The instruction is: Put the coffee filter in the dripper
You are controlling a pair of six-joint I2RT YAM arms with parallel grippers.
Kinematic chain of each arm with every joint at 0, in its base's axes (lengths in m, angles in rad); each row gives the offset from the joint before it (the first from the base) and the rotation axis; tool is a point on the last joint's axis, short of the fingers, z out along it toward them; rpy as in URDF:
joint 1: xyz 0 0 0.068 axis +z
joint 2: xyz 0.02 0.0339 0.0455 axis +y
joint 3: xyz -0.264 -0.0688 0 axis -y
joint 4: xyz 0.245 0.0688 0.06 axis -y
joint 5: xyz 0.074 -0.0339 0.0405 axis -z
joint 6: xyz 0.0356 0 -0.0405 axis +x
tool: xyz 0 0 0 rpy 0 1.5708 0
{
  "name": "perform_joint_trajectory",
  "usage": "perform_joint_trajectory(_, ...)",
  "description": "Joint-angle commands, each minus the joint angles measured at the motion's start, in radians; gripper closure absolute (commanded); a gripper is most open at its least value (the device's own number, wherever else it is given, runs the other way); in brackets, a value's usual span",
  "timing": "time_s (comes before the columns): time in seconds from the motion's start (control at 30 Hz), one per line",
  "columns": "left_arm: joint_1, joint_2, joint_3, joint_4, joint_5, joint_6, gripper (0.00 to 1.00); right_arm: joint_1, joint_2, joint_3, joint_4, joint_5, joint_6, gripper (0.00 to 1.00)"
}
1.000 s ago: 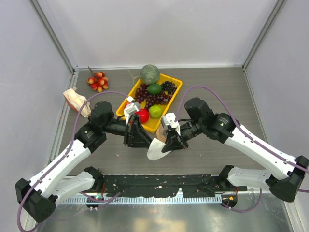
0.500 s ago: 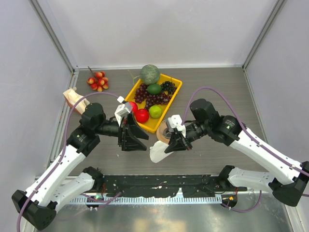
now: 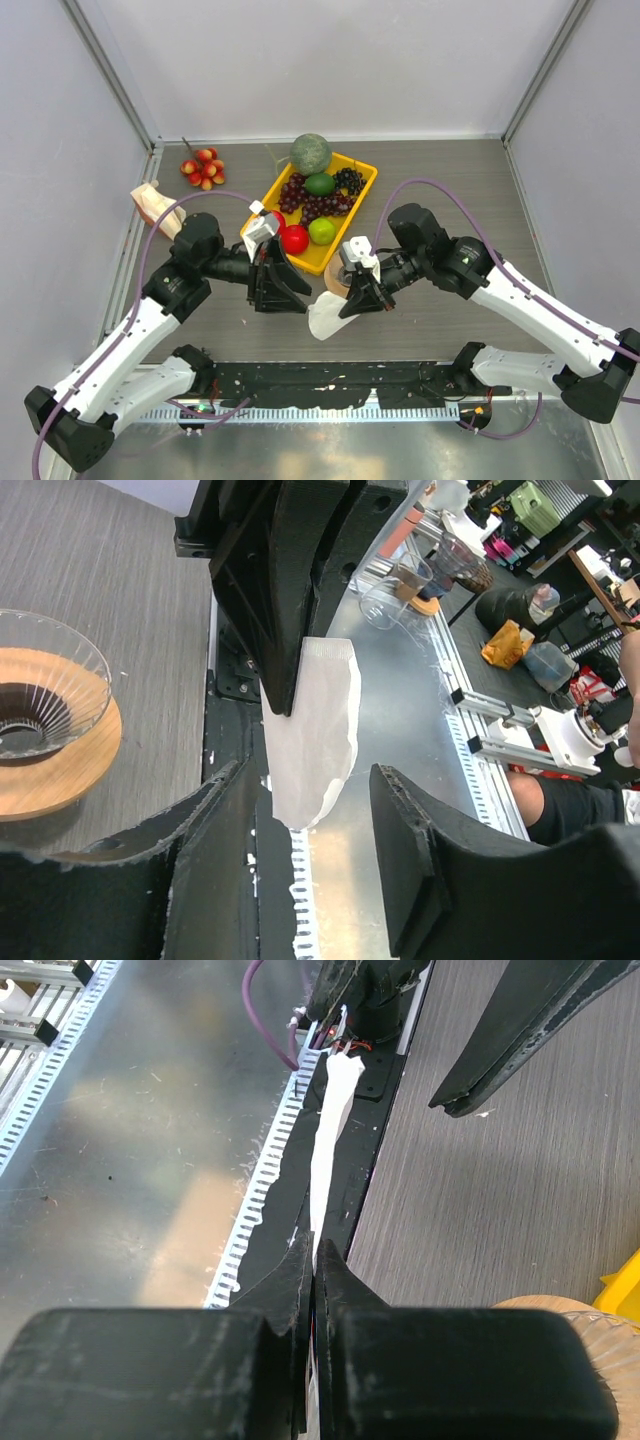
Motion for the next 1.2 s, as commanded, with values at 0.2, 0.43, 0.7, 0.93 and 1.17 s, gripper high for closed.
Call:
perform_joint_trajectory(0.2,-0.009,0.019,0.02,0.048,-0.019,-0.004,0.54,-0.002,0.001,0.019,0.035,-0.028,0.011,0.95)
perform_joint_trajectory(0.43,-0.015,0.033,0.025,0.048,-0.039,0.0,0.58,-0.002,0.003,0.017,0.046,-0.017,0.028,0.95)
perform_joint_trajectory(0.7,-0.02,0.033,0.034,0.023,-0.045,0.019,0.54,-0.002,0.007,0.003,0.086,0.029,0.097,0.95)
perform_joint_trajectory(0.93,-0.018,0.03,0.043,-0.011,-0.056,0.044,0.49,-0.006,0.009,0.0,0.095,0.055,0.125,0.95)
perform_joint_trajectory(1.17,-0.017,0.033,0.061,-0.043,-0.084,0.065,0.42,-0.009,0.009,-0.004,0.092,0.055,0.126,0.95)
